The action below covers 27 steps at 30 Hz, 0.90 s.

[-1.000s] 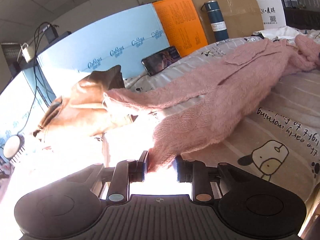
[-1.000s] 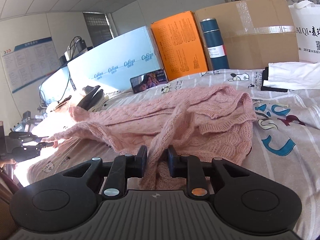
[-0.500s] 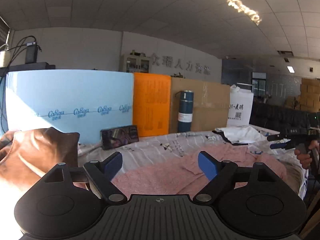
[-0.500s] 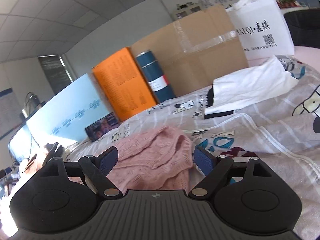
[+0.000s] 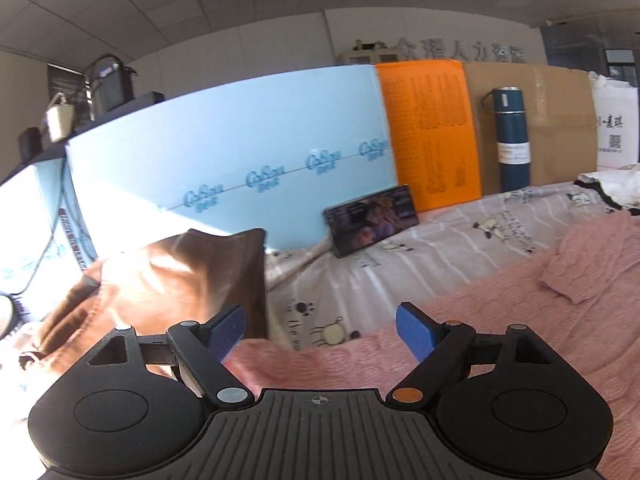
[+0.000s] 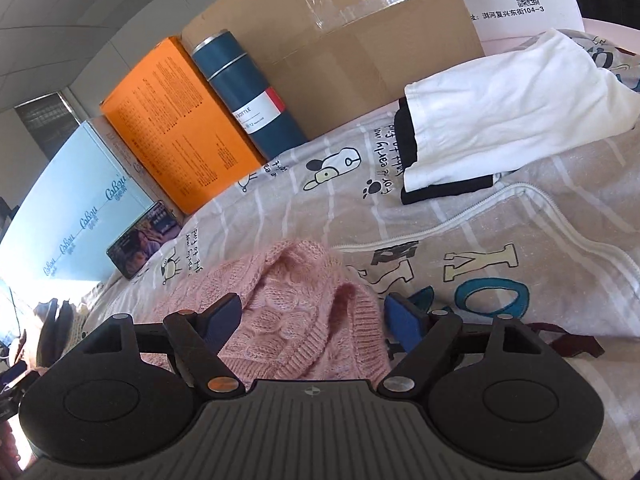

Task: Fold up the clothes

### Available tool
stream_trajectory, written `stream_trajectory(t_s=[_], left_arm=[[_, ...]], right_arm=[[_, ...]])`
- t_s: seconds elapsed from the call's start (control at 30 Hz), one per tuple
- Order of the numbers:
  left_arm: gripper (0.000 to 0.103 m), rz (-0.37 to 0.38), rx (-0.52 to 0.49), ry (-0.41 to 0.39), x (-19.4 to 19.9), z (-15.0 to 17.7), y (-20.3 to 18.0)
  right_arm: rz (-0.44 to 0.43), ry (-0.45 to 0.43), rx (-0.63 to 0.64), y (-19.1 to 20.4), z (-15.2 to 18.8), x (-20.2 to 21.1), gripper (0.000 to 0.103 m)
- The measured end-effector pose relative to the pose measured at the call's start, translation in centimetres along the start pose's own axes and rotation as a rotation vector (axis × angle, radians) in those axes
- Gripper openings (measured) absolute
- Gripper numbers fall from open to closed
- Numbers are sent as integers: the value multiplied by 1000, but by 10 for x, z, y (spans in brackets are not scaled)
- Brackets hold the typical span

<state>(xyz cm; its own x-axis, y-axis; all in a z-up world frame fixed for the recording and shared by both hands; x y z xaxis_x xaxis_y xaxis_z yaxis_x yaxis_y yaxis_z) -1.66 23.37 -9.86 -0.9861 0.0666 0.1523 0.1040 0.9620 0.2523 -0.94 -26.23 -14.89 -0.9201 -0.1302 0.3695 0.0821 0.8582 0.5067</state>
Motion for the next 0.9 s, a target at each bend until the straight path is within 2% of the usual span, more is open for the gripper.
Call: stream_trajectory(t_s=[0.07,0.1,0.17,0.37,0.43,0.47,0.5,0.53,0.57,0.63,0.73,0.9], left_arm=[[86,-98,-22,29,1,8,12],[86,-118,-20,56,-3,11,18],[86,-116,-22,83,-8,17,22],[84,-102,-26,129,-38,30,17],[67,-105,-86,110,-34,30,7],[49,-118,-134,95,-32,28,1],[36,-131,-182,80,-29,26,-4],[30,-135,-236,62,-25,24,-10],[22,-134,-290,43,-20,22,-17],[20,-139,-369,2,-13,18,-28],[17,-156,-417,-62,-10,7,-37],[17,-152,-389,-141,-24,-16,-42]], right_arm=[[2,9,20,3,2,-8,74],[7,9,31,5,3,-11,71],[16,10,51,8,5,-18,68],[24,-10,65,10,7,-20,50],[1,-24,50,8,8,-14,39],[-7,-33,55,8,8,-12,35],[-12,-46,70,10,9,-9,27],[-15,-61,93,12,10,-7,18],[-19,-75,117,16,10,-6,15],[-37,-110,169,24,10,-1,12],[-44,-189,233,32,2,7,10],[-10,-277,235,24,-26,11,9]])
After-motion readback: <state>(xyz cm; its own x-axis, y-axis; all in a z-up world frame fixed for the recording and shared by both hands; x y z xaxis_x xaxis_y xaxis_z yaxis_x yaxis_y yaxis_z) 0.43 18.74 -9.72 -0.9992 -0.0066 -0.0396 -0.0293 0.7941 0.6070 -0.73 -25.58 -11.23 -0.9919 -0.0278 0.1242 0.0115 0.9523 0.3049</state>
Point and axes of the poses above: each gripper's, at about its wrist camera, not at the fingertips, and x roughly against the way its jaws point, y to its left, z to its underside, the point moved 3 cm from there along -x, roughly the way its jaws point, and after that the axes turned 12 degrees about -y, right-handed, at the moved point
